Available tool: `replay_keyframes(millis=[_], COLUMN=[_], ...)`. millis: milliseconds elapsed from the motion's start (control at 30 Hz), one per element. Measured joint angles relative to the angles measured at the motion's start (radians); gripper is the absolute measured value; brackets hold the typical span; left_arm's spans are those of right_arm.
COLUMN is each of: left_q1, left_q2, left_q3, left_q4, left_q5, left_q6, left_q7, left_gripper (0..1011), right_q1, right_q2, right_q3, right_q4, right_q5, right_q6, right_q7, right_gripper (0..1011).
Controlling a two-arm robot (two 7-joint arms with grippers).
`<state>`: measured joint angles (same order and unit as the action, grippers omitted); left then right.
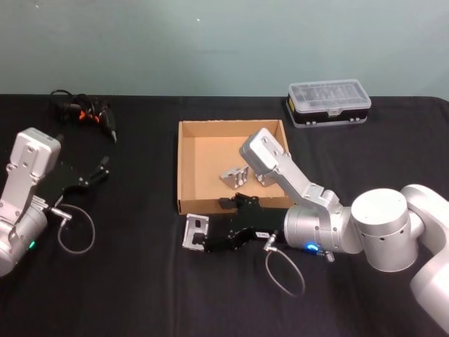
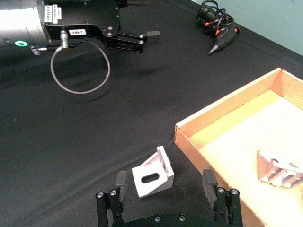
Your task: Use one hand to pick up the angle iron from the table and place it into the box.
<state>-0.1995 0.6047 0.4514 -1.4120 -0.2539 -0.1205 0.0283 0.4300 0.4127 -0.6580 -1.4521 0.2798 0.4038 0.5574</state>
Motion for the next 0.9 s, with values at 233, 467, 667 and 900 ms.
replay_keyframes(millis=[233,467,667,900], left_q1=[0.000,0.000,0.000,0.000], left_q2=[0.000,0.000,0.000,0.000], left_q3=[0.000,0.000,0.000,0.000], left_q4=[0.000,0.000,0.000,0.000], left_q5=[0.000,0.000,0.000,0.000], left_q6=[0.000,0.000,0.000,0.000], left_q7=[0.000,0.000,0.000,0.000], left_gripper=[1000,1000,1000,1000], right_q1=[0.007,0.013,0.014,0.014], right_q2=[-0.016,-0.031,-0.041,-0.049], right_q3=[-0.005,-0.010,-0.013,-0.017], right_q4=[0.024,0.050,0.064,0.070], right_q5=[0.000,-0.003,-0.005,-0.010], right_q6=[0.000,-0.002,-0.004,-0.007], right_q7=[-0.006,-0.009,-0.010,-0.011], right_gripper=[1000,1000,1000,1000])
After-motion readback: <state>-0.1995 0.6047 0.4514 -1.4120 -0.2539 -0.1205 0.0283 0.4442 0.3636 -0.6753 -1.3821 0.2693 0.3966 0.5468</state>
